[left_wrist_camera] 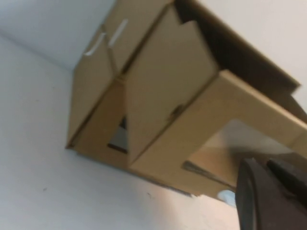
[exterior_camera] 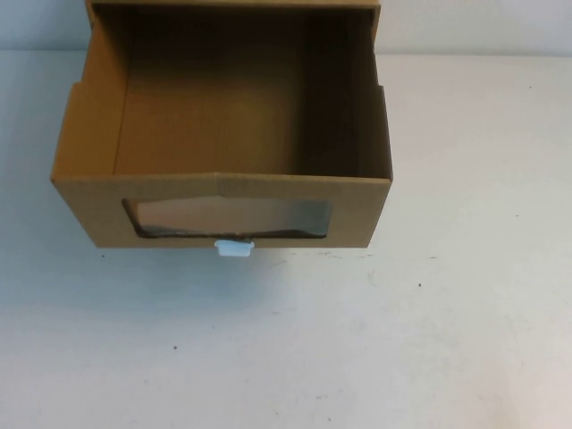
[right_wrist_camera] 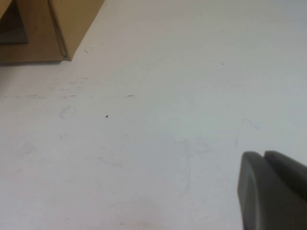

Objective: Close the shoe box

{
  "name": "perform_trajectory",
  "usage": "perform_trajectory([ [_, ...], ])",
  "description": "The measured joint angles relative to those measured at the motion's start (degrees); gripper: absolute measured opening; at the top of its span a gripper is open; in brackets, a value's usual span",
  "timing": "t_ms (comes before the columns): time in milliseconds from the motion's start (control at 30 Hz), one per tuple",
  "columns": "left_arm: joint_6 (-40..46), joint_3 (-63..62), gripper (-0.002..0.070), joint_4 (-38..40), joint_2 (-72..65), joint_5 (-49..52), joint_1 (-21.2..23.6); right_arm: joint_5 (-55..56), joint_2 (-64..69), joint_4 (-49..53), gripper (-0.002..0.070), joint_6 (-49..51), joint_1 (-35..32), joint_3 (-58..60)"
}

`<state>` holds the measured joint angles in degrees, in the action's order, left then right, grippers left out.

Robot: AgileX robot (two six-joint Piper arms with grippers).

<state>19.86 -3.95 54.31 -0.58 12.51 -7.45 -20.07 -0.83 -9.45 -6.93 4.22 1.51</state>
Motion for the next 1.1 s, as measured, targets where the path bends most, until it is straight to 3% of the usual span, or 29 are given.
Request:
perform_trajectory([
  [300, 8.20, -22.82, -0.0002, -7.34, -24.11, 14.11, 0.00, 0.00, 0.00, 0.00, -0.0013, 0.00, 0.00, 0.00],
  [567, 18.89, -51.21, -0.0002, -8.92, -51.03, 22.25, 0.00, 0.00, 0.00, -0.10, -0.0013, 0.00, 0.00, 0.00],
  [900, 21.09, -88.56, -0.0002, -11.05, -82.91, 33.23, 0.00, 0.00, 0.00, -0.10, -0.0013, 0.00, 0.00, 0.00],
  [1100, 21.18, -103.70, -0.0002, -11.77, -97.18, 37.52, 0.00, 0.00, 0.00, -0.10, -0.0013, 0.00, 0.00, 0.00],
])
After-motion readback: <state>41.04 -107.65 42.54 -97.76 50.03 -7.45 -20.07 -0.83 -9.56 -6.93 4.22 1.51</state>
